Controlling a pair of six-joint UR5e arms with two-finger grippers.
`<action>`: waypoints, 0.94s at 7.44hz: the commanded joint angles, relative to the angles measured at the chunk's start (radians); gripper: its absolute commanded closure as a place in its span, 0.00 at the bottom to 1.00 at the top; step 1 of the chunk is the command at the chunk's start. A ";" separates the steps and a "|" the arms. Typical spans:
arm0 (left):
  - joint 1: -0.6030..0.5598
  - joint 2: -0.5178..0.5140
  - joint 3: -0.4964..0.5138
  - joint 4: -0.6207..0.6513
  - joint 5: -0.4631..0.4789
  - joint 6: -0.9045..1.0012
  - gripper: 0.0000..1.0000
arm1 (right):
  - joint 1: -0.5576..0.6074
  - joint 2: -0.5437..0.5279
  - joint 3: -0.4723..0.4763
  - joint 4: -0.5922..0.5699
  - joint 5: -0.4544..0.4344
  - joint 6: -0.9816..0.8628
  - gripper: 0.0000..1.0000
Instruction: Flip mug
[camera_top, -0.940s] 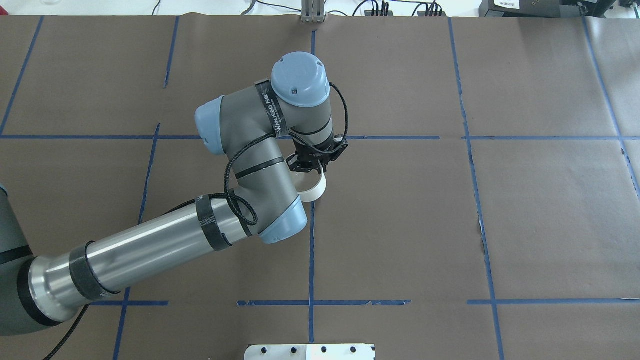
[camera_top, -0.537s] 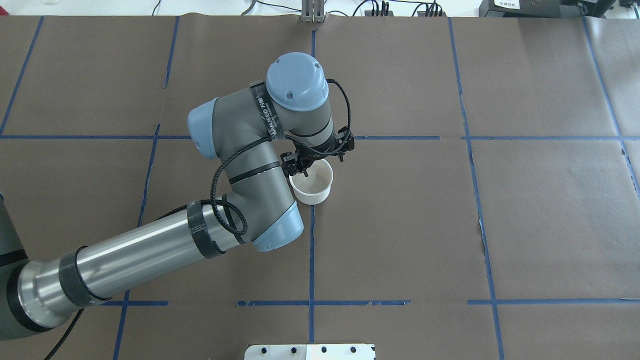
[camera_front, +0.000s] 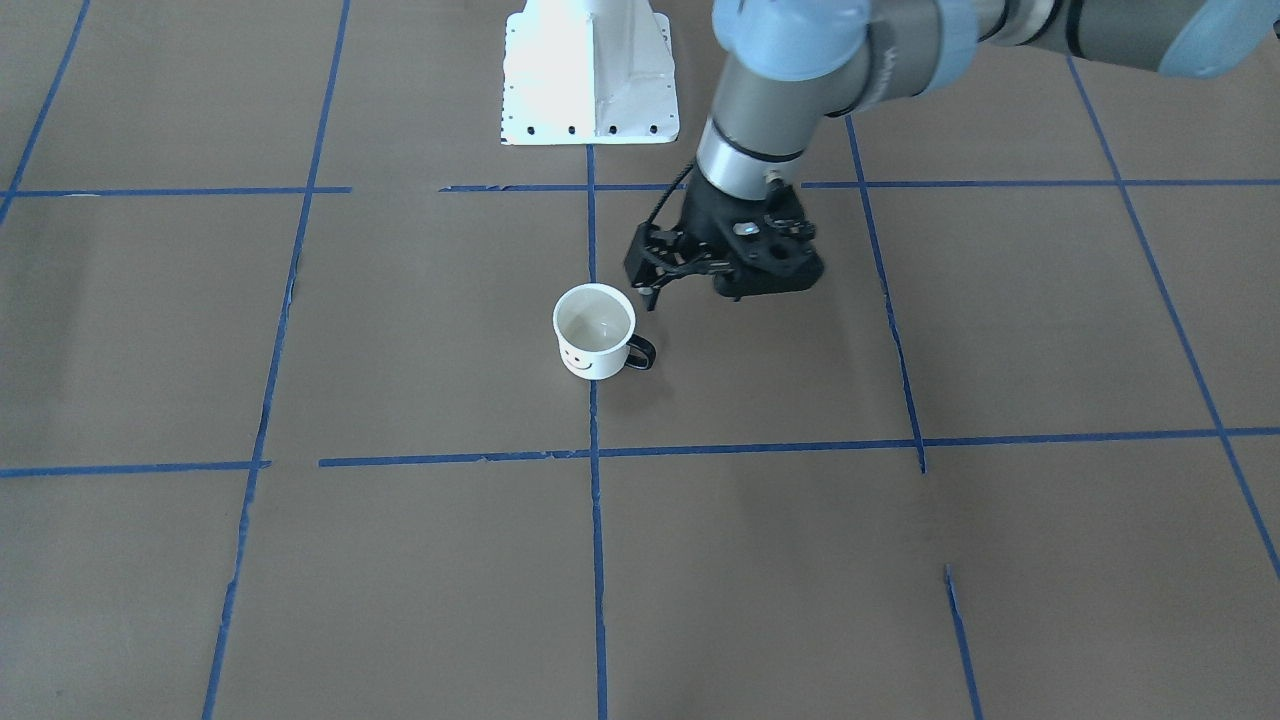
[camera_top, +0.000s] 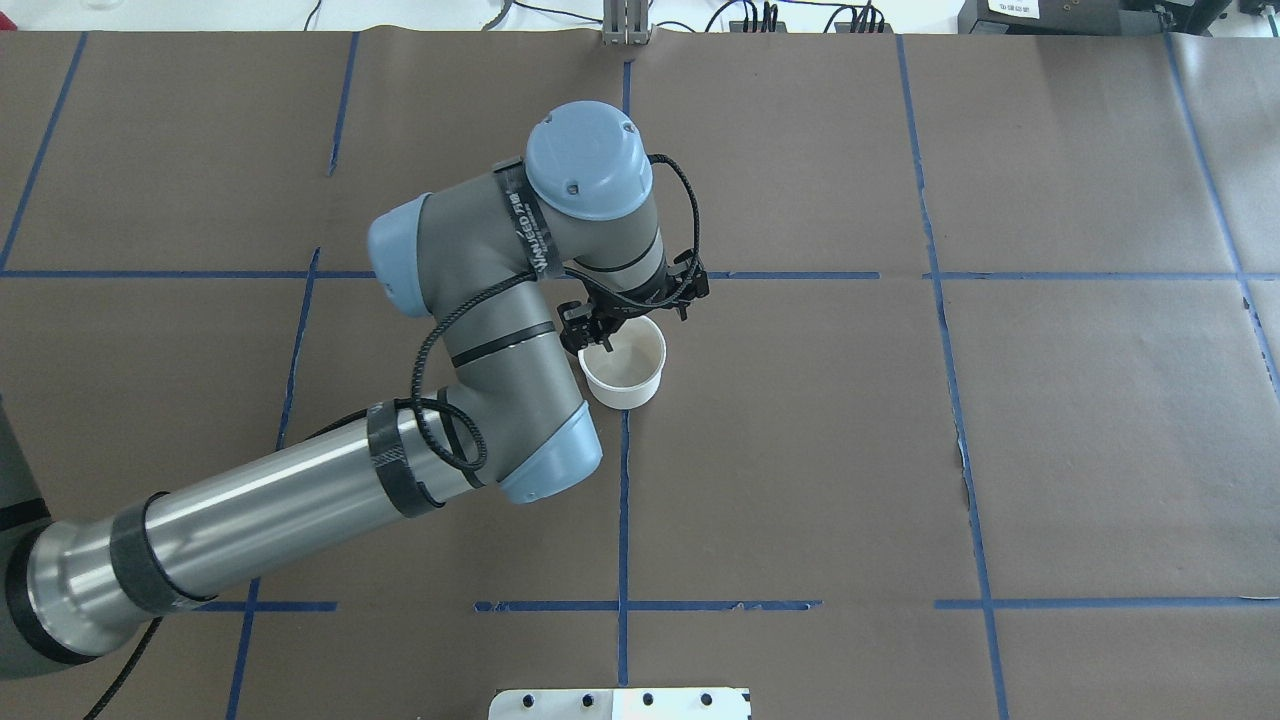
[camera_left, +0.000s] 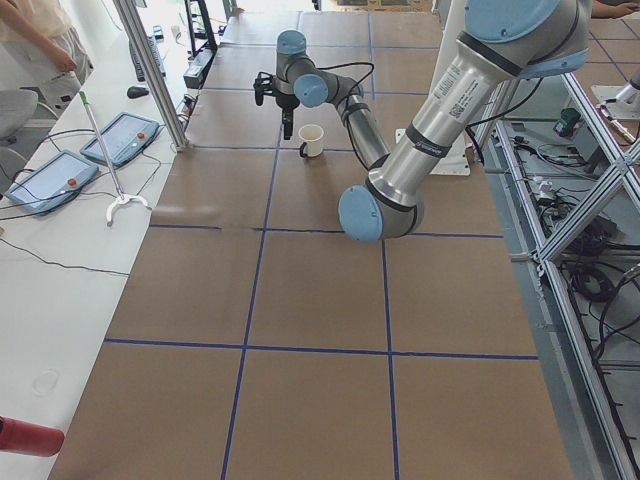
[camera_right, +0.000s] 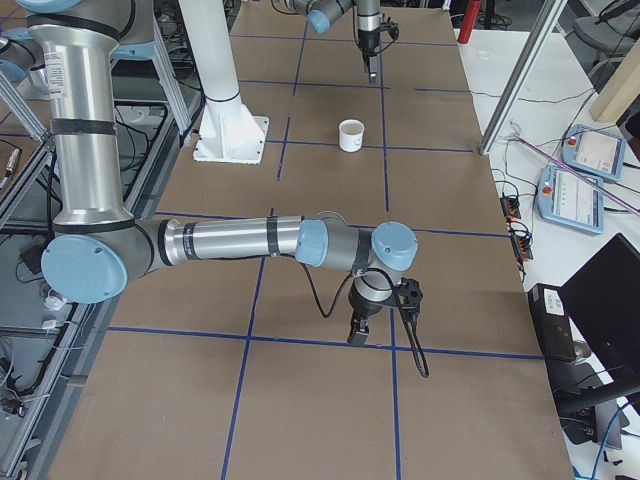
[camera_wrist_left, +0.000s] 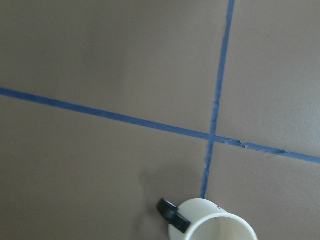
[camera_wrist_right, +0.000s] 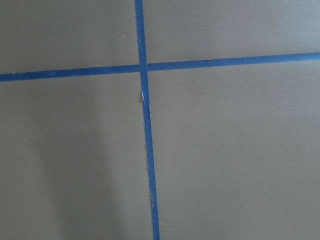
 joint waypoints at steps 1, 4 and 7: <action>-0.233 0.213 -0.015 0.018 -0.093 0.512 0.00 | 0.000 0.000 0.000 0.000 0.000 0.000 0.00; -0.537 0.459 0.065 0.020 -0.118 1.061 0.00 | 0.000 0.000 0.000 0.000 0.000 0.000 0.00; -0.727 0.560 0.195 -0.019 -0.150 1.316 0.00 | 0.000 0.000 0.000 0.000 0.000 0.000 0.00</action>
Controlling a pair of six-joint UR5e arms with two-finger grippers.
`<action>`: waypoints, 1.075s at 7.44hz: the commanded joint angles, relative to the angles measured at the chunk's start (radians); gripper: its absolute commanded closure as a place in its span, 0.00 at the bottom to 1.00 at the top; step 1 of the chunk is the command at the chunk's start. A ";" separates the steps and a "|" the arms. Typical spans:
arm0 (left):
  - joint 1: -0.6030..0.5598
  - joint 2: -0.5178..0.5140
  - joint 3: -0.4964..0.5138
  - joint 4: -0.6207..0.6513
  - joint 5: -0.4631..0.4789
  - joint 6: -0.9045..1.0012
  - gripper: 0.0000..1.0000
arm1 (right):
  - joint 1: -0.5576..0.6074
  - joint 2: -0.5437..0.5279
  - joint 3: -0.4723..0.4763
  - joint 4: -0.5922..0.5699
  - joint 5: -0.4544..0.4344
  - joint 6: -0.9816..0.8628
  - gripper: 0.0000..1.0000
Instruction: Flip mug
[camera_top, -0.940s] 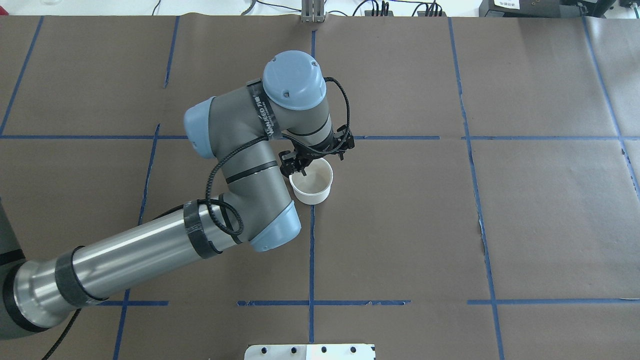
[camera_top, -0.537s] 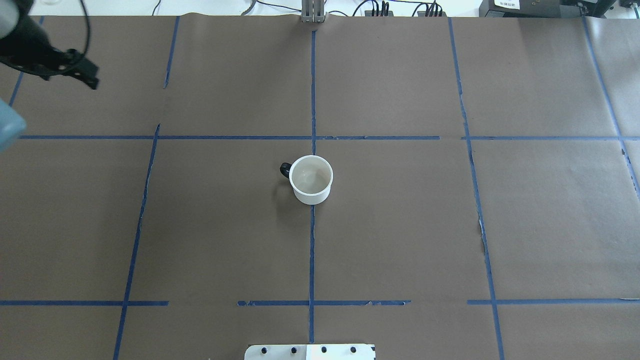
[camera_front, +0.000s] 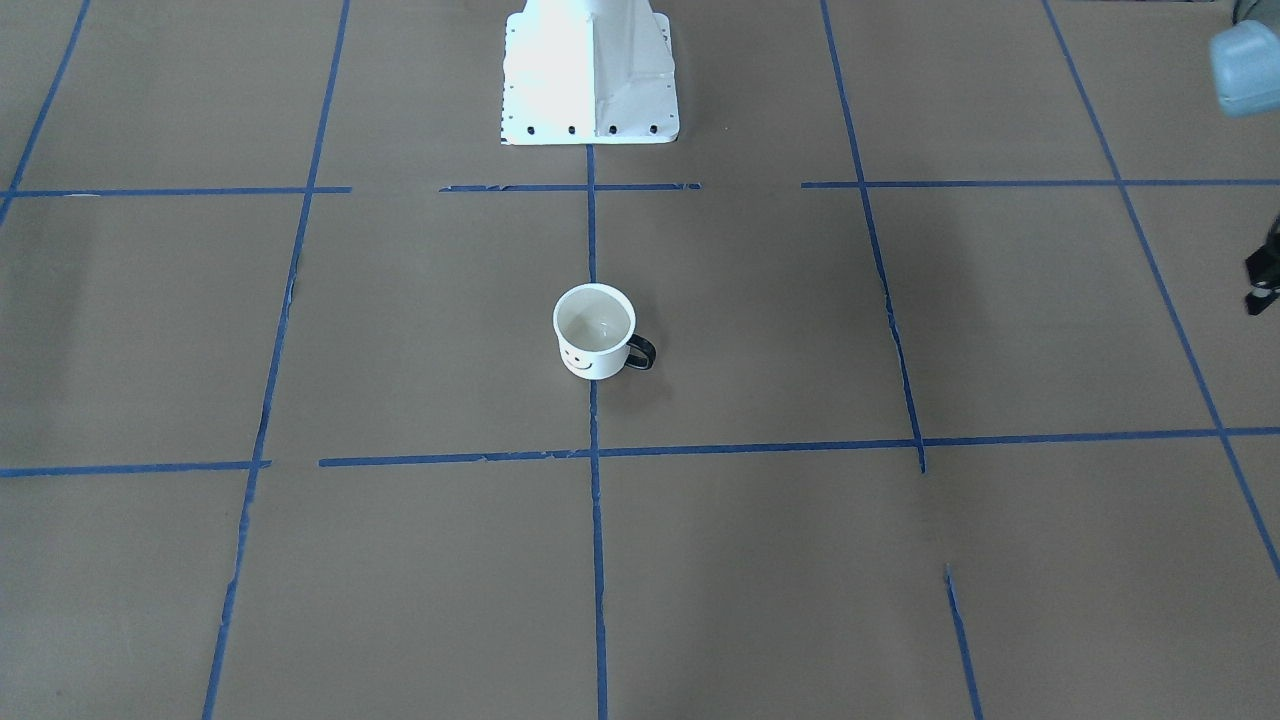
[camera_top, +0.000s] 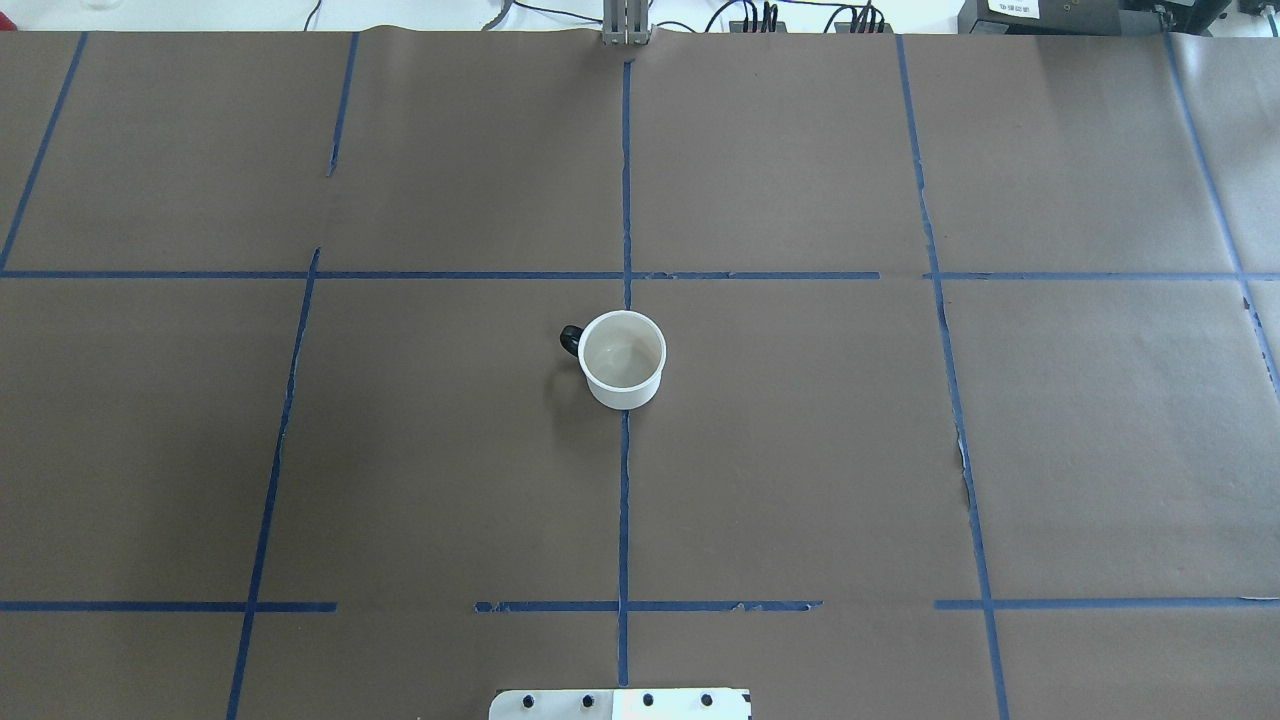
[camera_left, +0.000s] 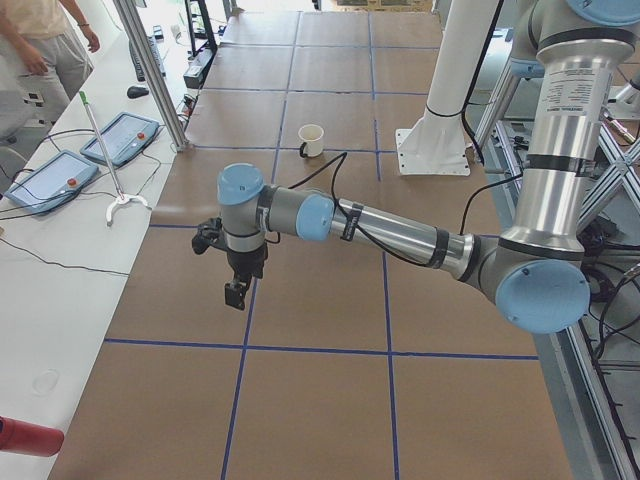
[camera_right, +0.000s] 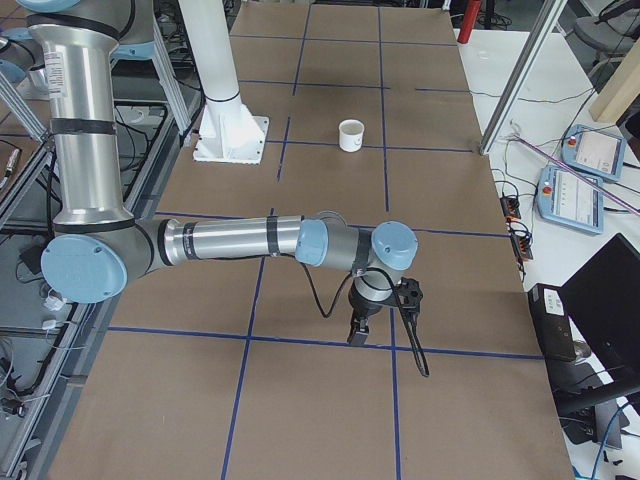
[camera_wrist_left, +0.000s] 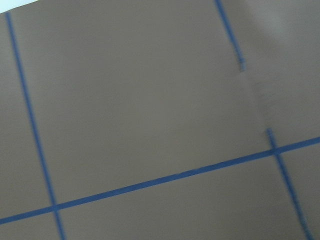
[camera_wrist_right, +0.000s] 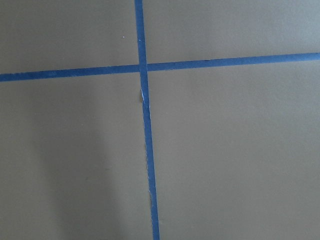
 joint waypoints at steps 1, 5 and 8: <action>-0.083 0.064 0.052 -0.008 -0.070 0.102 0.00 | 0.000 0.000 0.000 0.000 0.000 0.000 0.00; -0.083 0.086 0.051 -0.009 -0.148 0.099 0.00 | 0.000 0.000 0.000 0.000 0.000 0.000 0.00; -0.082 0.086 0.055 -0.012 -0.142 0.102 0.00 | 0.000 -0.002 0.000 0.000 0.000 0.000 0.00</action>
